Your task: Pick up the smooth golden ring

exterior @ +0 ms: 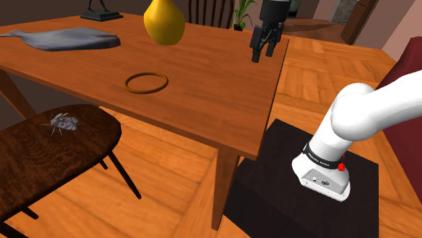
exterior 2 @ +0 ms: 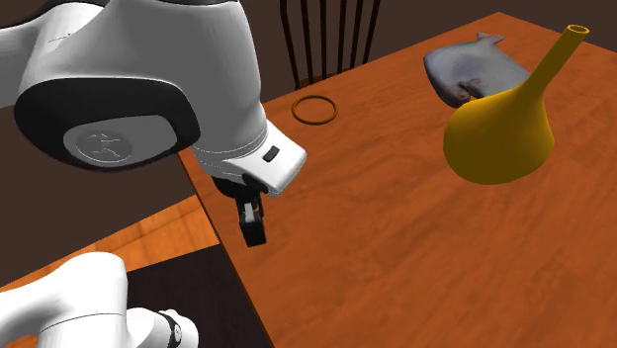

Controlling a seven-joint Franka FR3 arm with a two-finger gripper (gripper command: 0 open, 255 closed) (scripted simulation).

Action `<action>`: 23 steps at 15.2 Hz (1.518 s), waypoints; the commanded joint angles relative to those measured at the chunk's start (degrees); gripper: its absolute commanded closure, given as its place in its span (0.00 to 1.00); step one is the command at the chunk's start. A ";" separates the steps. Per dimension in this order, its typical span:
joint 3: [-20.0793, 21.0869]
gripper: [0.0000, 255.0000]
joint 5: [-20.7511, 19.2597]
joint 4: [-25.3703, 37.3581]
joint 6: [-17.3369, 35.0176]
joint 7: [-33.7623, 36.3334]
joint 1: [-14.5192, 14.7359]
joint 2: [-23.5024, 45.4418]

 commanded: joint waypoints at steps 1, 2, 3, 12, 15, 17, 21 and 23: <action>3.18 0.00 1.95 1.04 0.94 5.53 -0.10 1.65; 4.69 0.00 2.73 1.94 1.39 8.12 -0.21 2.82; 6.18 0.00 3.43 2.93 1.85 10.71 -0.34 4.08; 19.22 0.00 5.33 16.03 5.61 34.26 -3.36 19.30; 23.40 0.00 3.63 22.05 6.34 42.59 -4.65 25.92; 26.03 0.00 1.65 26.56 6.52 48.39 -5.28 30.84; 30.49 0.00 -4.43 37.00 5.72 60.48 -5.19 42.06; 31.89 0.00 -8.33 43.10 4.50 66.50 -3.96 48.29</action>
